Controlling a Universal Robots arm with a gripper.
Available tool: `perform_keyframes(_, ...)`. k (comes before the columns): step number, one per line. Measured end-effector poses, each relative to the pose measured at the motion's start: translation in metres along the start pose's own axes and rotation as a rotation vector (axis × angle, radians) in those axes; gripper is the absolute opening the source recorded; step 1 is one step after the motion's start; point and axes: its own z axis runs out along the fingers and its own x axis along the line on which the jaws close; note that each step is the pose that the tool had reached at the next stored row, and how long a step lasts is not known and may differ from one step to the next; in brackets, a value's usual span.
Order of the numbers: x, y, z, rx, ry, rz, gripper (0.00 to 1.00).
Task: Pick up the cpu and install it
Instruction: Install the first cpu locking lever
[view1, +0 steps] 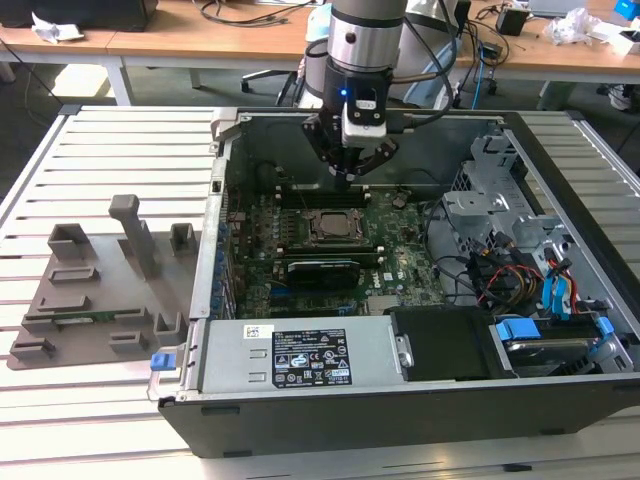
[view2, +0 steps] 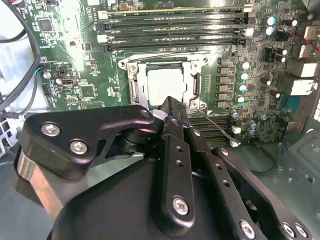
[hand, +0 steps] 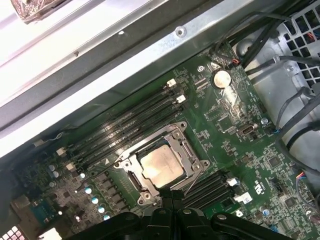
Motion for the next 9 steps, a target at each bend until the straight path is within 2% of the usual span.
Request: perform_keyframes(9, 0.0, 0.0, 0.0, -0.0012, -0.0055, -0.068, 0.11)
